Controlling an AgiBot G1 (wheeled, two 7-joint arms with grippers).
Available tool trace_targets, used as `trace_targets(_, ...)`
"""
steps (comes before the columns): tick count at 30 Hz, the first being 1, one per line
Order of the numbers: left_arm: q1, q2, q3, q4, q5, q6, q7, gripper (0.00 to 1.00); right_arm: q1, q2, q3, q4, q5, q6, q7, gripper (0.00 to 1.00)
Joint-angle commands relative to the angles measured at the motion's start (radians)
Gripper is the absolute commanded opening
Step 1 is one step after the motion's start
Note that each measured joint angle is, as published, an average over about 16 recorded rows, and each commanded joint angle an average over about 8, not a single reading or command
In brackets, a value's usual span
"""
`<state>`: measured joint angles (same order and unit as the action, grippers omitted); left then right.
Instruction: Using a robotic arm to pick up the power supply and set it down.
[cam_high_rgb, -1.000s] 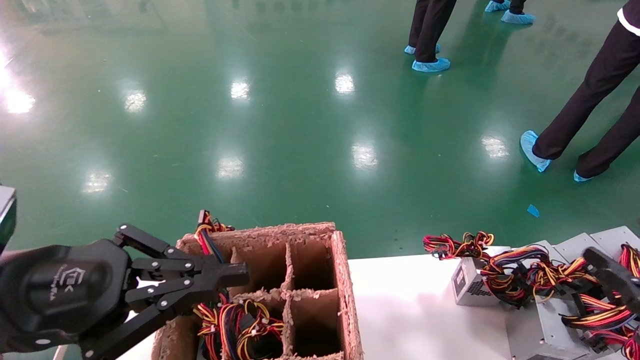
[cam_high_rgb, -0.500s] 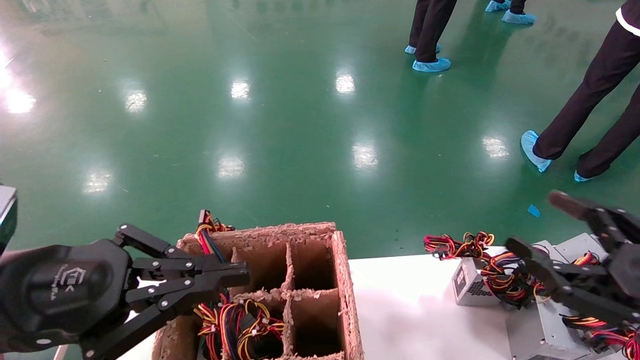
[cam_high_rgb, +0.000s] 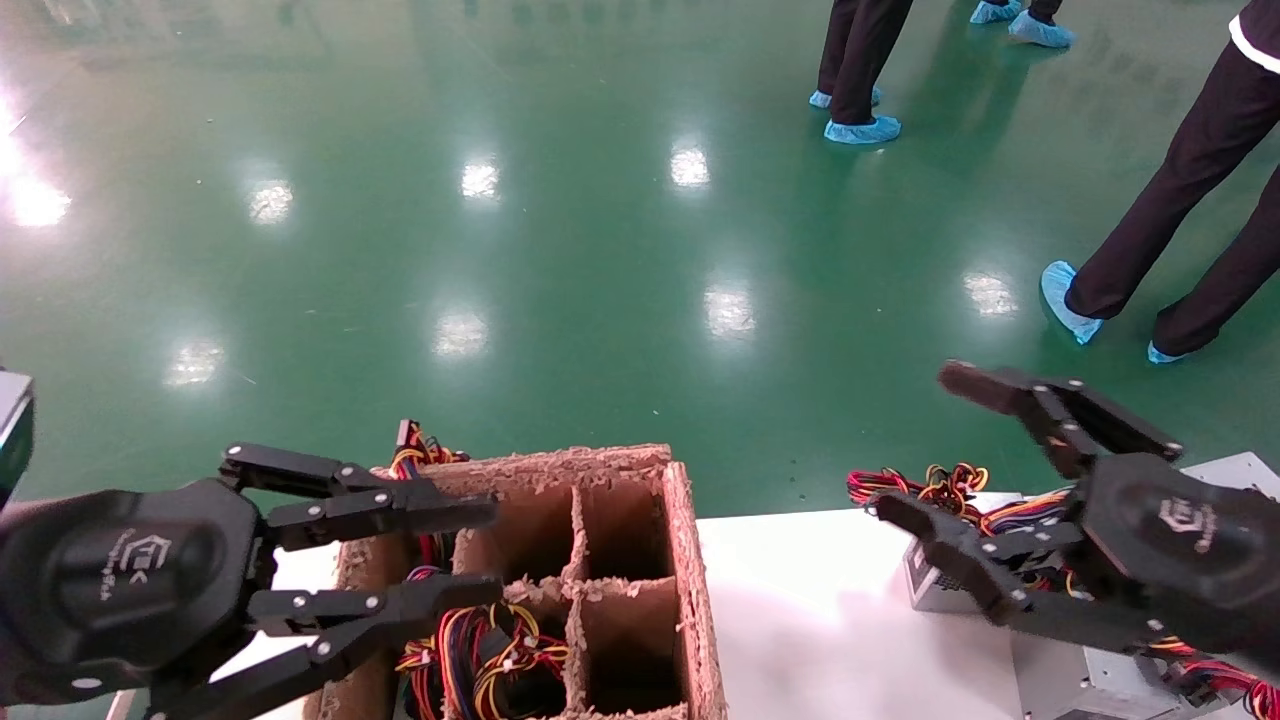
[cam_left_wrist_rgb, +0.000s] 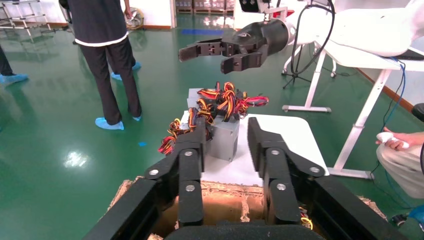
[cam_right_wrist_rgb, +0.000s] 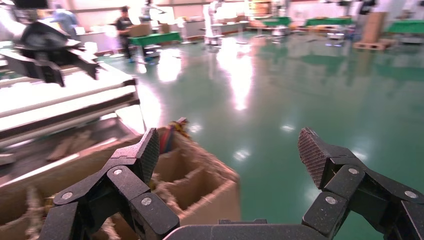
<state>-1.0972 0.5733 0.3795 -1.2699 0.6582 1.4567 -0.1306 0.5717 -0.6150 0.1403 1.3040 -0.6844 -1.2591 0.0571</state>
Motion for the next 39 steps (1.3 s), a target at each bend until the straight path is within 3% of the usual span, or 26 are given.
trace_targets(1, 0.000, 0.000, 0.000, 0.000, 0.000, 0.000, 0.000, 1.00, 0.042, 0.000, -0.035, -0.002, -0.004, -0.020, 0.011, 1.00)
trace_targets(25, 0.000, 0.000, 0.000, 0.000, 0.000, 0.000, 0.000, 1.00, 0.516, 0.004, -0.430, -0.020, -0.047, -0.242, 0.133, 1.00)
trace_targets(39, 0.000, 0.000, 0.000, 0.000, 0.000, 0.000, 0.000, 1.00, 0.523, 0.004, -0.437, -0.021, -0.050, -0.246, 0.134, 1.00)
